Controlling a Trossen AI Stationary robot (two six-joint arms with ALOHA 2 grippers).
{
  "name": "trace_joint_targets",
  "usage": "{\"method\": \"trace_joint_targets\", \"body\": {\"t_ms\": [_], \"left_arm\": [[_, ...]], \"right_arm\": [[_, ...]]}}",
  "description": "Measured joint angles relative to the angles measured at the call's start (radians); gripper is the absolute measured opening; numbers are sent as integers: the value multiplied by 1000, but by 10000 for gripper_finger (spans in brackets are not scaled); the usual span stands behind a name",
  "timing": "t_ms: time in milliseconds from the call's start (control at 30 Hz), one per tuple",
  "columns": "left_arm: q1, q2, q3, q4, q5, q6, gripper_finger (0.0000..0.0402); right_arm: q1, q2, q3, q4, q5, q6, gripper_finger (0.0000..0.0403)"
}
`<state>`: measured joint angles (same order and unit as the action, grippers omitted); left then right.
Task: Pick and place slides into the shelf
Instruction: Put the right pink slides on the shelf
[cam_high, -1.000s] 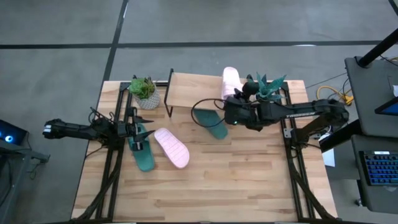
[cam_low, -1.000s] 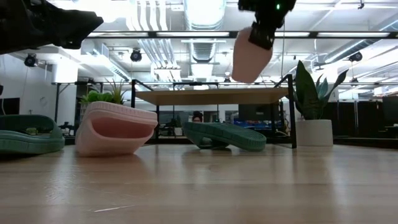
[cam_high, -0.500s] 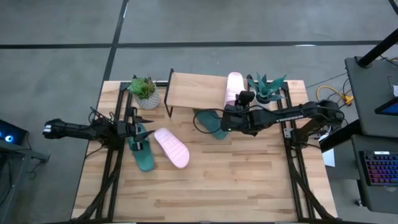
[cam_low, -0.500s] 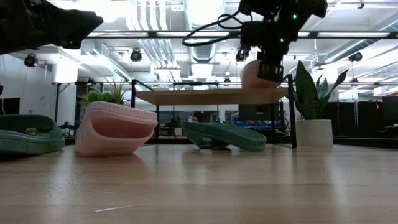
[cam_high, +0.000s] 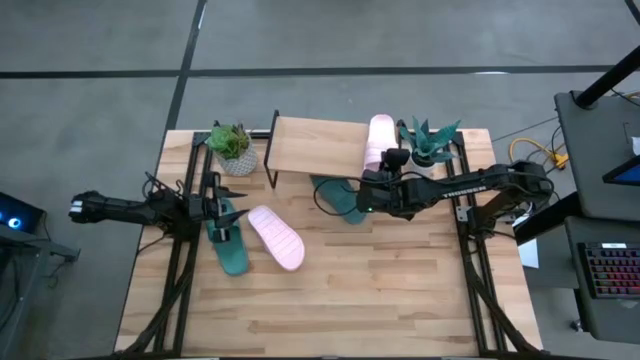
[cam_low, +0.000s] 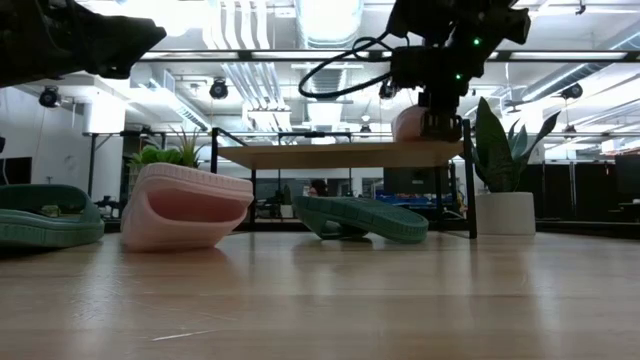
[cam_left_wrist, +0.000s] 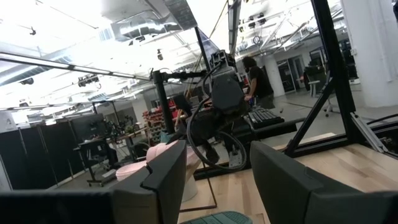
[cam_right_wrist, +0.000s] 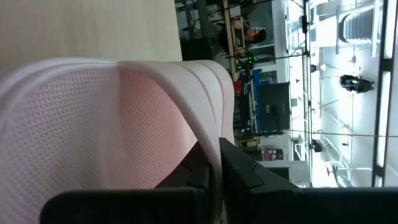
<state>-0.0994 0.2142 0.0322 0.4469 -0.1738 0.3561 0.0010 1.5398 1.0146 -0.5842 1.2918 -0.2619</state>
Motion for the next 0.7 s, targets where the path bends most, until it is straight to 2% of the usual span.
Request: {"method": "trace_joint_targets", "body": {"t_ms": [500,700], "left_arm": [[0,0,0,0,0,0,164],[0,1,0,-1,0,0,164]], "right_arm": [[-9,0,30,-7,-110,-28,16],[-8,0,31,-6,-114,-38,65]]}}
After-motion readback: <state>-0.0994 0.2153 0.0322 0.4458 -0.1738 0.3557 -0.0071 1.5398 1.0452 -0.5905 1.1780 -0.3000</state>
